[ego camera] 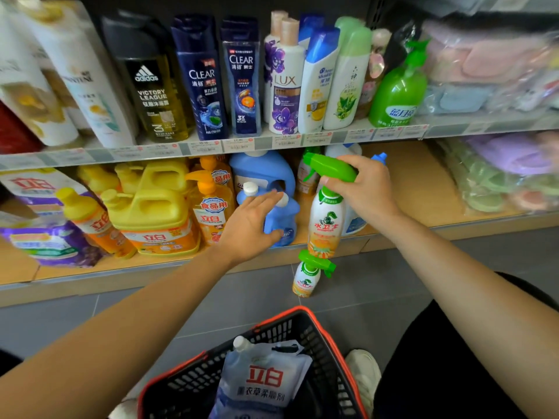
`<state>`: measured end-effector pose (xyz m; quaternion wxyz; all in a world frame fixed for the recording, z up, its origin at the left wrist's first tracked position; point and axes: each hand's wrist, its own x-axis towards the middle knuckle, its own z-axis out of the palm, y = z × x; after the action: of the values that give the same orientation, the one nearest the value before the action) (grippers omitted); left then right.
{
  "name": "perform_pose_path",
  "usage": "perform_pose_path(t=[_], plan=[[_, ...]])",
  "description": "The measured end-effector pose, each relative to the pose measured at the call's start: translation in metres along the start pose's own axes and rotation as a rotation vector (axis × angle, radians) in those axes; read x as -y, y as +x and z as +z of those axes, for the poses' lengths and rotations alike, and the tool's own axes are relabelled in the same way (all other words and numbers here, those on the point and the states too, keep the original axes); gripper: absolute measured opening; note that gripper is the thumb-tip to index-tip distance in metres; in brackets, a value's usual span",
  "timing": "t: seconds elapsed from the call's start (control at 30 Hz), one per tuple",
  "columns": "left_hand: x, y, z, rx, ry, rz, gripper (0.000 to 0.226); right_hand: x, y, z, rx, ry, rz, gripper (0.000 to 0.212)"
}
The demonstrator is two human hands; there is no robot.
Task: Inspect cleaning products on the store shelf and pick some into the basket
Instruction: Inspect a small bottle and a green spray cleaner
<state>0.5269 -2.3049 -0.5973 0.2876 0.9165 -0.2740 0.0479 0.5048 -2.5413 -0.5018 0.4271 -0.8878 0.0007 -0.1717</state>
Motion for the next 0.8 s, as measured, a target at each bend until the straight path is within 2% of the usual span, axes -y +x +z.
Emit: perform_pose_path(t=[0.07,0.2,0.3,0.43,0.53,0.6,0.7,0.8], plan=[[-0.014,-0.013,-0.011,0.019,-0.135,-0.048,0.077,0.018,-0.012,-0.009,0.039,0.070,-0.012,0.021],[-0.048,-0.049,-0.035,0.168,-0.491,-0.155,0.091,0.049,-0.036,-0.011,0.061,0.329,0.000,0.017],[-0.062,-0.077,-0.049,0.192,-0.660,-0.172,0.079,0.068,-0.057,0.000,0.088,0.595,0.056,0.021],[-0.065,-0.112,-0.062,0.129,-0.786,-0.274,0.073,0.076,-0.083,0.025,0.132,0.869,0.137,0.029],[-0.061,-0.137,-0.057,0.085,-0.812,-0.324,0.076,0.071,-0.107,0.054,0.224,0.992,0.230,0.026],[-0.060,-0.149,-0.049,0.036,-0.824,-0.368,0.075,0.068,-0.125,0.070,0.309,1.031,0.295,0.023],[-0.060,-0.158,-0.035,-0.009,-0.859,-0.421,0.069,0.064,-0.138,0.083,0.334,0.999,0.340,0.016],[-0.059,-0.163,-0.032,0.027,-0.936,-0.447,0.068,0.062,-0.138,0.086,0.365,1.040,0.390,0.018]])
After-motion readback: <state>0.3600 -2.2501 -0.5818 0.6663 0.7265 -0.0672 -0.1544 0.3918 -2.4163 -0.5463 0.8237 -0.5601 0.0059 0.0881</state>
